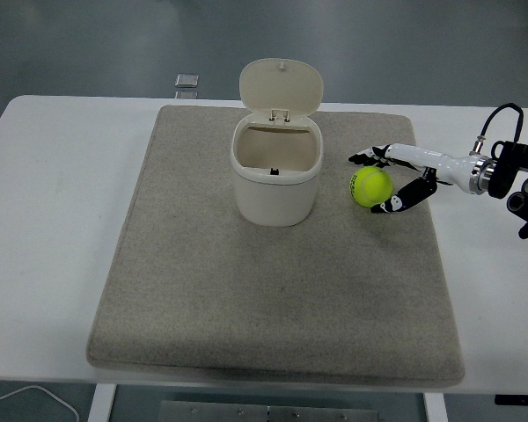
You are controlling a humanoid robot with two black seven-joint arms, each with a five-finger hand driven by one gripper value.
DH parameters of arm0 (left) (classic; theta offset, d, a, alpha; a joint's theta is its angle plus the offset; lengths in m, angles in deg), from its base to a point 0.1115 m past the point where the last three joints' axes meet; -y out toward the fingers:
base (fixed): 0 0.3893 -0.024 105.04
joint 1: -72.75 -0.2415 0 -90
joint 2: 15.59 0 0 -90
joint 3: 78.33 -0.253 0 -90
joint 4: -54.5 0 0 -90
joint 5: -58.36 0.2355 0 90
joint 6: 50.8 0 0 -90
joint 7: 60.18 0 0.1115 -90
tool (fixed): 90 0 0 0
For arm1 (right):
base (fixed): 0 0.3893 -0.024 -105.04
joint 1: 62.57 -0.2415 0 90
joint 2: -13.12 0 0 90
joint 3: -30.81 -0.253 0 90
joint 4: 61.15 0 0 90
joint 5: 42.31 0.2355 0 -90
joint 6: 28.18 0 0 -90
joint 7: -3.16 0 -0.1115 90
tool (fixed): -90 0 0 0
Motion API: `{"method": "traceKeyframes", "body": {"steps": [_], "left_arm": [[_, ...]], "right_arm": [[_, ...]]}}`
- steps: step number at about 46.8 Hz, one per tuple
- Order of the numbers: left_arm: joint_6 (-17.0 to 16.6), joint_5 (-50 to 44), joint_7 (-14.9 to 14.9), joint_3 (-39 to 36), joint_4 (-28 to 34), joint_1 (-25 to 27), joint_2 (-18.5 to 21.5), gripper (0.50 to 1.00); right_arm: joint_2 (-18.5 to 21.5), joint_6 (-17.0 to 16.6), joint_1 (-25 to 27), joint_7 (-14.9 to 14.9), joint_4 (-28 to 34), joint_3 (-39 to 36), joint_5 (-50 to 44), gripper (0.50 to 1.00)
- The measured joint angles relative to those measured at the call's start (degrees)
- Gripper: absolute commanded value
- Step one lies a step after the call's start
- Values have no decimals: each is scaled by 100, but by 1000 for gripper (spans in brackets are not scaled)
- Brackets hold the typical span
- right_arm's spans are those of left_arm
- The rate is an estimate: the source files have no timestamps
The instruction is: Pick up the tennis ball and place it in the box.
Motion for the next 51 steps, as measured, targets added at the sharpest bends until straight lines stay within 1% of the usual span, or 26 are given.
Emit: {"method": "traceKeyframes", "body": {"steps": [3, 7, 9, 13, 26, 37, 42, 43, 44, 49, 51], "left_arm": [[0, 0, 0, 0, 2, 1, 0, 996], [0, 0, 0, 1, 2, 1, 0, 996], [0, 0, 0, 1, 2, 0, 0, 996], [0, 0, 1, 1, 3, 1, 0, 996], [0, 0, 1, 1, 2, 1, 0, 996], [0, 0, 0, 1, 3, 1, 0, 996], [0, 0, 0, 1, 4, 1, 0, 996], [0, 0, 0, 1, 5, 1, 0, 996], [0, 0, 0, 1, 5, 0, 0, 996], [0, 0, 0, 2, 3, 0, 0, 996], [0, 0, 0, 2, 0, 0, 0, 996]], "right_arm": [[93, 5, 0, 0, 32, 0, -1, 889], [173, 32, 14, 4, 114, 0, 0, 860], [200, 52, 25, 6, 154, 0, -5, 830], [236, 83, 34, 15, 232, 0, -27, 795], [312, 37, 27, 11, 295, 26, -145, 807], [309, 16, 25, 7, 295, 90, -149, 807], [304, 7, 20, 7, 295, 96, -150, 797], [303, 7, 19, 7, 295, 100, -149, 791], [303, 7, 19, 7, 295, 102, -149, 774], [303, -1, 15, 7, 295, 102, -153, 638], [303, -1, 13, 7, 295, 120, -174, 591]]}}
